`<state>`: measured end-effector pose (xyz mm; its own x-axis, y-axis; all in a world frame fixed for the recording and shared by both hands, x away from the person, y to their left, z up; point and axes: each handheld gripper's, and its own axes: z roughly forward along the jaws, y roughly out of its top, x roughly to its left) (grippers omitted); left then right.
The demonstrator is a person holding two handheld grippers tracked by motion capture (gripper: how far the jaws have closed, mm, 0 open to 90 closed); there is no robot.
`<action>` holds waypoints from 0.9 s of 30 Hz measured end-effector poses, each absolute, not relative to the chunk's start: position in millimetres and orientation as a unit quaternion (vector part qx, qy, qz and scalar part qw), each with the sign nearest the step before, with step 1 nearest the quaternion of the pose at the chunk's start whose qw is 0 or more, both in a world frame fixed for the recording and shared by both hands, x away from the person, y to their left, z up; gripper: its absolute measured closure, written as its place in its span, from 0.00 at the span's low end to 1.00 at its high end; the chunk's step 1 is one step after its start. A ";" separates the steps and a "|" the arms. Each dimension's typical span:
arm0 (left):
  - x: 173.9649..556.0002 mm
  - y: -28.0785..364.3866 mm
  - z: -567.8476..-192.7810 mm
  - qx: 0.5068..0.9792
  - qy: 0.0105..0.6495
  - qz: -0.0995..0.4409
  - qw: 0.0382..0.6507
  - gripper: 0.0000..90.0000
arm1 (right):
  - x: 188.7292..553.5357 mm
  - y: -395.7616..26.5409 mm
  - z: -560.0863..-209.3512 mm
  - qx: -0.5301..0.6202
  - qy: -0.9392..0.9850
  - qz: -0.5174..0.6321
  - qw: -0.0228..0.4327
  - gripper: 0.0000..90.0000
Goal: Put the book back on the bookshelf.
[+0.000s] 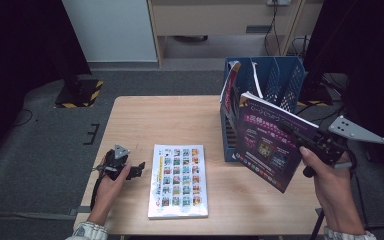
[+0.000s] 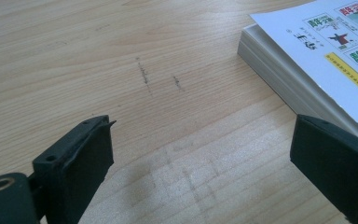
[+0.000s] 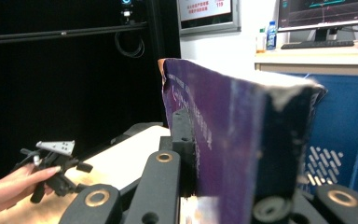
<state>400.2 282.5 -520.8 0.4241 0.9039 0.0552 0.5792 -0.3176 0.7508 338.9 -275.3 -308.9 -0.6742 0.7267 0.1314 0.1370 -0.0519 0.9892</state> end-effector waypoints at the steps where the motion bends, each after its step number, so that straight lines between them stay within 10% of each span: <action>1: 400.1 282.6 -520.5 0.774 0.478 0.243 0.336 0.06 | 342.5 -276.7 -304.8 0.337 0.644 0.646 0.233 0.93; 27: 400.3 281.2 -521.3 0.776 0.478 0.242 0.333 0.06 | 341.9 -312.4 -298.0 0.372 0.624 0.631 0.272 0.93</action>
